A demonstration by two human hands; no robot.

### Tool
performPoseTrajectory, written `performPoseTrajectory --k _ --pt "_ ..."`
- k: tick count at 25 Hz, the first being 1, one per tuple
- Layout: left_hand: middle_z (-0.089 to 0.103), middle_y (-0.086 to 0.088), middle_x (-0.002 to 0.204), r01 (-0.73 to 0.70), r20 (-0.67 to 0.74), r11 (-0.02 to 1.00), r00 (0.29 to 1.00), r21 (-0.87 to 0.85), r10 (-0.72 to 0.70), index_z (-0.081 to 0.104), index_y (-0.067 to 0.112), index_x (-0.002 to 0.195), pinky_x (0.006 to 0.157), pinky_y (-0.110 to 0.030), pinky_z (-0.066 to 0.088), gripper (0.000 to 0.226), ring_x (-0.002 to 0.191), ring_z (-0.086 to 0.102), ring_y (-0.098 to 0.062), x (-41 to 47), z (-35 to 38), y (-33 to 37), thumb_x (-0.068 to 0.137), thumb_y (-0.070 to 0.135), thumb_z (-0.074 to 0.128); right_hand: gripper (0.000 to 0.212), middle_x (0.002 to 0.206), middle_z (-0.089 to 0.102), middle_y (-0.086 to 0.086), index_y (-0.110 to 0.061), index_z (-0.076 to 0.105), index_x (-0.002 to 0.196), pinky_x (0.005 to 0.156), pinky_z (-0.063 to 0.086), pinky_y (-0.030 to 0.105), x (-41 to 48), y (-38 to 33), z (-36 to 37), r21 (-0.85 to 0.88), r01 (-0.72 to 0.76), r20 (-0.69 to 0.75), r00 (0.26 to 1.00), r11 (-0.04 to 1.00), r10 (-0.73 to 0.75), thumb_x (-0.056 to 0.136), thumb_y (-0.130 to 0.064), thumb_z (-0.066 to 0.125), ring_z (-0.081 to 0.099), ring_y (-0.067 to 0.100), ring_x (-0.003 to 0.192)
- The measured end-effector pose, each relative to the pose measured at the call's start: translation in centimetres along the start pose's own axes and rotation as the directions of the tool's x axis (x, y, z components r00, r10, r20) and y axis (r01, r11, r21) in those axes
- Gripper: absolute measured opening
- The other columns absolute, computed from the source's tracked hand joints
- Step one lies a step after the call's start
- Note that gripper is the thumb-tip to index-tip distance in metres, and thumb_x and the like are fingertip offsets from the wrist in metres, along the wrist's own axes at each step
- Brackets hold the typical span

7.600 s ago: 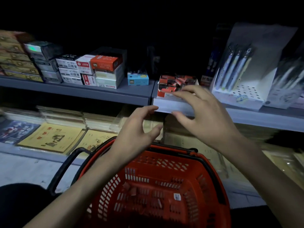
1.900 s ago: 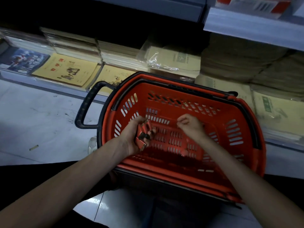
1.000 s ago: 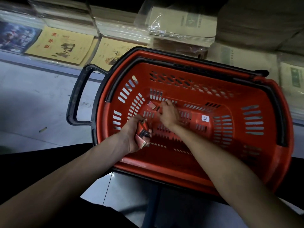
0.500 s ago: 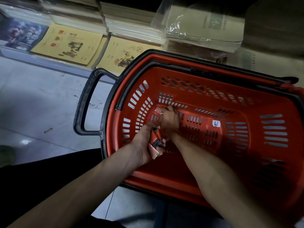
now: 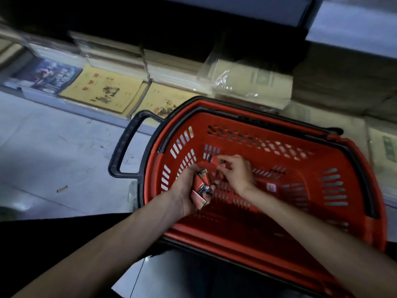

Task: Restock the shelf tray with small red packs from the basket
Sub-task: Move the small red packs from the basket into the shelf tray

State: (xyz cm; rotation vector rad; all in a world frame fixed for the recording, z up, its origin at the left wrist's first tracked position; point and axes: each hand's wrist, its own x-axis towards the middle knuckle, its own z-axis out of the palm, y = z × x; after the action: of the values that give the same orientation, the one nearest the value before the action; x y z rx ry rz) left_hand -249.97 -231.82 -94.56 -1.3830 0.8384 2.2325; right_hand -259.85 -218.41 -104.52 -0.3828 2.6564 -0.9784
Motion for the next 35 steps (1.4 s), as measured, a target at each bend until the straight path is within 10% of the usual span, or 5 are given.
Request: performPoseTrajectory --k 4,16,22,28,35 --pt "0.059 -0.01 0.071 -0.084 0.02 0.996 0.996 -0.02 0.084 0.062 0.012 0.065 0.036 -0.016 0.038 0.035 0.046 0.054 -0.021 -1.8 2.9 1.7 0.092 0.026 0.046 0.036 0.076 0.052 -0.012 -0.027 0.078 0.114 0.064 0.038 0.016 -1.5 -3.6 -7.3 0.054 0.138 -0.078 0.988 0.989 -0.134 0.08 -0.019 0.085 0.05 0.003 0.066" --pt "0.07 -0.01 0.065 -0.416 0.358 0.909 0.843 -0.037 0.4 0.073 0.007 0.072 0.046 -0.022 0.049 0.077 0.05 0.065 -0.02 -11.5 13.3 4.7 0.099 0.07 0.037 0.027 0.09 0.07 -0.011 -0.036 0.078 0.111 0.071 0.045 0.021 -5.0 -15.4 -23.2 -0.094 0.319 -0.122 0.936 0.943 -0.329 0.086 -0.028 0.079 0.06 0.004 0.081" --pt "0.055 -0.002 0.06 -0.58 0.294 0.807 0.795 0.112 0.531 0.066 0.017 0.085 0.037 -0.02 0.036 0.047 0.039 0.051 -0.015 -13.2 17.7 6.3 0.08 0.061 0.078 0.012 0.079 0.07 -0.008 -0.032 0.079 0.099 0.059 0.042 0.026 -3.5 -18.1 -28.2 -0.143 0.21 -0.082 0.971 0.967 -0.223 0.088 -0.03 0.075 0.064 0.014 0.073" --pt "0.063 -0.006 0.065 -0.48 0.412 0.877 0.802 0.016 0.432 0.07 0.008 0.088 0.032 -0.017 0.038 0.035 0.045 0.057 -0.015 -13.1 19.1 8.4 0.102 0.037 0.056 0.03 0.093 0.07 -0.008 -0.031 0.074 0.116 0.073 0.062 0.027 -3.2 -17.3 -30.3 0.371 0.248 -0.26 0.953 0.895 -0.156 0.087 -0.027 0.08 0.072 0.007 0.075" --pt "0.07 -0.005 0.067 -0.316 0.495 0.948 0.818 -0.036 0.291 0.076 0.01 0.076 0.042 -0.019 0.049 0.044 0.049 0.065 -0.015 -12.8 21.3 6.7 0.101 0.029 0.045 0.028 0.087 0.066 -0.02 -0.037 0.065 0.105 0.074 0.057 0.028 -3.1 -17.0 -28.6 0.062 0.38 -0.483 0.82 0.923 -0.306 0.083 -0.03 0.081 0.065 0.001 0.085"
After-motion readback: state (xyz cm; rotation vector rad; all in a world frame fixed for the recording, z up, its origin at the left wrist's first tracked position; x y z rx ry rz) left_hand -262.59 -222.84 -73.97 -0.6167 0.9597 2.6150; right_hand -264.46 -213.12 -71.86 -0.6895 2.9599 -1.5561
